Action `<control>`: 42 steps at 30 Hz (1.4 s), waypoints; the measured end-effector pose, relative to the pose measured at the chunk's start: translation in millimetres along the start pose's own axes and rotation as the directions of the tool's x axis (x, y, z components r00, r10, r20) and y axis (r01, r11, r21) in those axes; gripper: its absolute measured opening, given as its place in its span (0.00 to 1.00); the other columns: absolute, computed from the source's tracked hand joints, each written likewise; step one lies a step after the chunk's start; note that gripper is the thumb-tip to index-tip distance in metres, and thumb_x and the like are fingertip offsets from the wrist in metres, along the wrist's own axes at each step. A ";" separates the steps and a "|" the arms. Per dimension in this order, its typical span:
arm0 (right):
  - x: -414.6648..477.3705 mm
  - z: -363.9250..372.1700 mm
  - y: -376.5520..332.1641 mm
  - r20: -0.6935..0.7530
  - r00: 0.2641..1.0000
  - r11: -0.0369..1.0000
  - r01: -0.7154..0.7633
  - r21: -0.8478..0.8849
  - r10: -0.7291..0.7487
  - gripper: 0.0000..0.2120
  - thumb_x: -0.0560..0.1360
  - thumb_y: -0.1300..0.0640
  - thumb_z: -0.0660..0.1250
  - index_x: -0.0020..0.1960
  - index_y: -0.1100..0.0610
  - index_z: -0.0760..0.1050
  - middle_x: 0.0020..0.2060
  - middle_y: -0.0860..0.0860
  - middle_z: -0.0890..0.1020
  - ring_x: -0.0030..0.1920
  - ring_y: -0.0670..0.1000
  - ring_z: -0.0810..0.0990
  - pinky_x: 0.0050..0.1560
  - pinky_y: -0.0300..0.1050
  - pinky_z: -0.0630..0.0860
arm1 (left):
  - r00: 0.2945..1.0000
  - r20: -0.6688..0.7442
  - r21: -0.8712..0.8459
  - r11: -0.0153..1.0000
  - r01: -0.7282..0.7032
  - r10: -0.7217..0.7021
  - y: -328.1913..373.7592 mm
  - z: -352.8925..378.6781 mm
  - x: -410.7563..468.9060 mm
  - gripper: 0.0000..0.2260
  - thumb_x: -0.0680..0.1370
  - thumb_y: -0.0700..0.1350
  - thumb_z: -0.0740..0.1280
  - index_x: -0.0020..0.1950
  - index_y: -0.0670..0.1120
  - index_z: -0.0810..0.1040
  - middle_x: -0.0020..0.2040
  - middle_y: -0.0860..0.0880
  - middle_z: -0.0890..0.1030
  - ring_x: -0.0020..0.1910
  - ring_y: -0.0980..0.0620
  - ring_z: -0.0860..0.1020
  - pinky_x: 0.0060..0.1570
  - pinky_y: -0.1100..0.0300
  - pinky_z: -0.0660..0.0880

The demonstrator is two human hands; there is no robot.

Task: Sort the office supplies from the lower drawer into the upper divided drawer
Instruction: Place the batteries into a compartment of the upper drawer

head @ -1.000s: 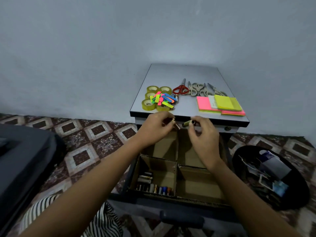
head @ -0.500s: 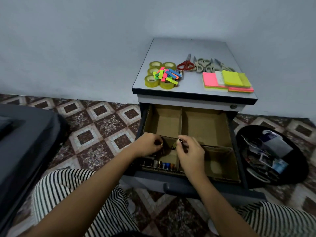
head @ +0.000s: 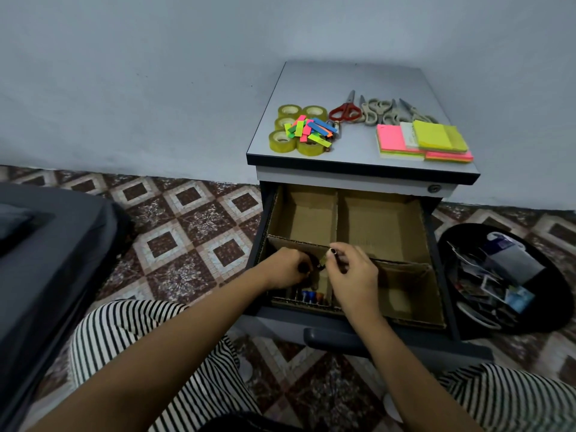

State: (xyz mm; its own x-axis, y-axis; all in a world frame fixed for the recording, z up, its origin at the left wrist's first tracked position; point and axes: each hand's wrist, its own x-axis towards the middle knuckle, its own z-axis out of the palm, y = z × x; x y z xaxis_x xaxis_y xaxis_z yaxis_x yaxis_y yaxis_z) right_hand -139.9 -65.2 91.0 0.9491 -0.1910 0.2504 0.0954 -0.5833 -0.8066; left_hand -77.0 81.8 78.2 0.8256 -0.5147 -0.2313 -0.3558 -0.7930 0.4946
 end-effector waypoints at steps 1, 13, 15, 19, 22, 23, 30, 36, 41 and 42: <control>0.2 0.1 0.0 -0.001 1.000 1.000 -0.002 0.004 0.002 0.10 0.76 0.59 0.66 0.57 0.57 0.79 0.47 0.43 0.75 0.48 0.40 0.74 0.46 0.25 0.69 | 1.000 -0.002 -0.013 1.000 0.002 -0.002 0.0 2.1 0.6 0.10 0.75 0.39 0.67 0.56 0.40 0.80 0.53 0.42 0.82 0.53 0.46 0.79 0.54 0.57 0.74; 0.7 2.1 2.5 -0.009 1.000 1.000 -0.001 0.025 0.001 0.10 0.76 0.59 0.66 0.56 0.57 0.79 0.46 0.43 0.75 0.49 0.41 0.76 0.49 0.28 0.70 | 0.979 0.197 0.372 0.928 -0.019 -0.059 -8.7 4.1 9.3 0.10 0.78 0.40 0.62 0.57 0.39 0.78 0.56 0.40 0.79 0.54 0.43 0.78 0.55 0.51 0.75; 1.1 2.4 3.4 -0.005 1.000 1.000 -0.006 0.022 0.006 0.10 0.76 0.59 0.66 0.57 0.57 0.79 0.46 0.43 0.75 0.49 0.41 0.76 0.48 0.26 0.69 | 0.980 0.194 0.417 0.908 -0.039 -0.047 -8.0 4.1 8.7 0.10 0.78 0.39 0.61 0.57 0.39 0.77 0.57 0.40 0.79 0.55 0.43 0.77 0.54 0.52 0.75; 1.8 3.0 3.4 -0.001 1.000 1.000 -0.015 0.019 0.015 0.10 0.76 0.59 0.66 0.57 0.57 0.79 0.47 0.43 0.76 0.49 0.41 0.75 0.49 0.26 0.69 | 0.977 0.210 0.469 0.880 -0.068 -0.036 -11.7 4.6 9.5 0.10 0.78 0.38 0.61 0.57 0.40 0.77 0.57 0.41 0.79 0.55 0.43 0.77 0.54 0.52 0.75; 1.7 2.6 4.0 -0.005 1.000 1.000 -0.016 0.018 0.016 0.10 0.76 0.59 0.66 0.57 0.57 0.79 0.47 0.45 0.77 0.49 0.41 0.75 0.49 0.28 0.69 | 0.973 0.231 0.465 0.881 -0.083 -0.030 -13.3 4.3 9.6 0.11 0.78 0.38 0.61 0.58 0.40 0.77 0.57 0.41 0.78 0.55 0.43 0.77 0.56 0.52 0.75; 1.8 2.5 3.9 -0.004 1.000 1.000 -0.018 0.020 0.018 0.10 0.76 0.59 0.66 0.57 0.57 0.79 0.47 0.44 0.76 0.49 0.41 0.75 0.48 0.26 0.69 | 0.971 0.236 0.455 0.886 -0.087 -0.025 -12.8 3.8 9.2 0.11 0.78 0.38 0.61 0.59 0.39 0.77 0.58 0.41 0.78 0.56 0.43 0.77 0.56 0.52 0.74; 0.9 0.5 1.8 0.014 1.000 1.000 -0.021 0.020 0.021 0.12 0.77 0.59 0.65 0.60 0.55 0.77 0.49 0.44 0.76 0.51 0.41 0.75 0.52 0.33 0.72 | 0.988 -0.060 0.185 0.974 -0.131 0.144 -0.3 -20.5 -16.8 0.11 0.79 0.41 0.62 0.60 0.42 0.78 0.57 0.46 0.77 0.55 0.50 0.76 0.58 0.58 0.72; 1.7 -0.4 -0.1 0.102 0.991 0.994 0.096 -0.057 -0.090 0.12 0.77 0.59 0.64 0.60 0.58 0.78 0.49 0.46 0.77 0.45 0.39 0.73 0.44 0.21 0.66 | 0.771 -0.636 -0.060 0.998 -0.009 -0.031 -19.6 -21.9 -36.6 0.11 0.77 0.37 0.64 0.58 0.41 0.79 0.55 0.46 0.78 0.57 0.50 0.73 0.59 0.62 0.67; 14.8 2.7 -13.2 0.421 0.901 0.968 0.192 -0.165 -0.107 0.13 0.78 0.56 0.64 0.61 0.55 0.77 0.54 0.48 0.77 0.48 0.41 0.74 0.47 0.25 0.69 | 0.762 -0.507 -0.414 0.889 0.196 -0.404 -32.4 -15.6 -28.7 0.20 0.80 0.42 0.61 0.71 0.40 0.67 0.67 0.42 0.70 0.67 0.45 0.69 0.68 0.55 0.65; 18.5 4.0 -16.9 0.476 0.876 0.963 0.193 -0.189 -0.083 0.12 0.78 0.56 0.64 0.61 0.54 0.76 0.55 0.48 0.77 0.50 0.42 0.75 0.50 0.29 0.72 | 0.776 -0.450 -0.462 0.859 0.221 -0.442 -35.9 -13.2 -26.0 0.20 0.80 0.44 0.60 0.72 0.41 0.65 0.69 0.42 0.70 0.68 0.45 0.69 0.68 0.52 0.66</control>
State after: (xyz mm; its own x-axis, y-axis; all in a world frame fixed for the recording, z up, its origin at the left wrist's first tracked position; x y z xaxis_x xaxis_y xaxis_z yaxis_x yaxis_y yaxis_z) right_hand -122.7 -55.7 107.1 0.9661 0.2564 0.0313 0.2188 -0.7477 -0.6270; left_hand -79.9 127.9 77.5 0.9950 0.0974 -0.0213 0.0794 -0.6446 0.7604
